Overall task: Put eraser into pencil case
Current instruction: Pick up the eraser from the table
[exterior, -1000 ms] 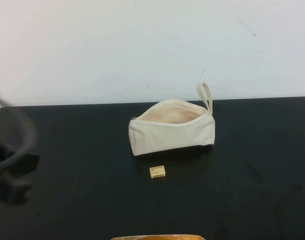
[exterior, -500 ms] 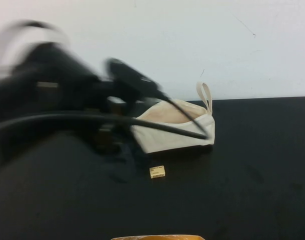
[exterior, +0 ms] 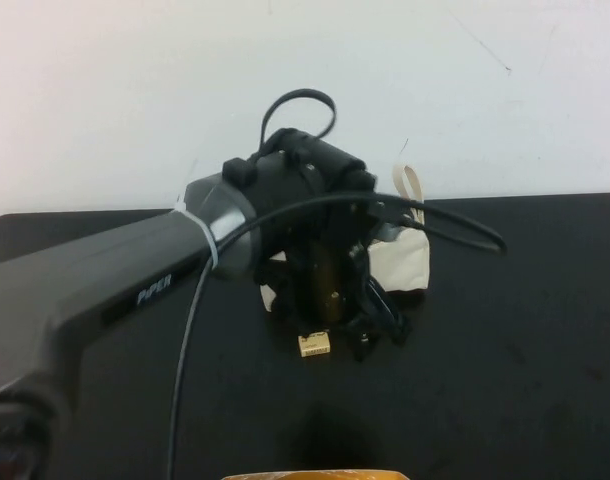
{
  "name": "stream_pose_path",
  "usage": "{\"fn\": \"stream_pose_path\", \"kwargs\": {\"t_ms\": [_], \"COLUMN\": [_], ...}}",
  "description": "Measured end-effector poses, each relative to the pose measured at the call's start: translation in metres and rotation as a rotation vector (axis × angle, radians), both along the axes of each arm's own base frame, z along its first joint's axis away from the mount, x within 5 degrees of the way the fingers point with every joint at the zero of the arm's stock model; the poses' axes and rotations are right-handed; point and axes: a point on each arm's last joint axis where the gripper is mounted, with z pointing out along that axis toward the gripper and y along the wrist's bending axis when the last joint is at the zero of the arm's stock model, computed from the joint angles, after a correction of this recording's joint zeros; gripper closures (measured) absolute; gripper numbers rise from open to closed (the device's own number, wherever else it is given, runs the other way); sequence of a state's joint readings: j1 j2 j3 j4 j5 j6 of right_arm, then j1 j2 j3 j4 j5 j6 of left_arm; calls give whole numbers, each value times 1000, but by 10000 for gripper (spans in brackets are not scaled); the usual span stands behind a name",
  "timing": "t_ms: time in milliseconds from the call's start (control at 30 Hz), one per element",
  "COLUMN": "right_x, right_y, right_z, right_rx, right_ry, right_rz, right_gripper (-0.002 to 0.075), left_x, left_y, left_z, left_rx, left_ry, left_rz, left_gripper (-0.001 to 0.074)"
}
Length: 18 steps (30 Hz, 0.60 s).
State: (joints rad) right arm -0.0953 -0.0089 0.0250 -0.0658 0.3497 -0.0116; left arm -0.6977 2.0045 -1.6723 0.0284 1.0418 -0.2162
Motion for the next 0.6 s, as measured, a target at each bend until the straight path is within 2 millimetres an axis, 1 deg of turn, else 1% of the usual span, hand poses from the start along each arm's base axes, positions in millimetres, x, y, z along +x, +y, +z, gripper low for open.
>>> {"fn": "stream_pose_path", "kwargs": {"t_ms": [33, 100, 200, 267, 467, 600], "right_x": [0, 0, 0, 0, 0, 0], "right_y": [0, 0, 0, 0, 0, 0], "right_z": [0, 0, 0, 0, 0, 0], "right_rx": [0, 0, 0, 0, 0, 0], "right_ry": [0, 0, 0, 0, 0, 0], "right_rz": [0, 0, 0, 0, 0, 0], "right_gripper": [727, 727, 727, 727, 727, 727], "left_x": [6, 16, 28, 33, 42, 45], "left_y": [2, 9, 22, 26, 20, 18], "left_z": [-4, -11, -19, -21, -22, -31], "left_rx": [-10, -17, -15, -27, -95, -91], "left_ry": [16, 36, 55, 49, -33, -25], "left_rz": [28, 85, 170, 203, 222, 222], "left_gripper": [241, 205, 187, 181, 178, 178]}}
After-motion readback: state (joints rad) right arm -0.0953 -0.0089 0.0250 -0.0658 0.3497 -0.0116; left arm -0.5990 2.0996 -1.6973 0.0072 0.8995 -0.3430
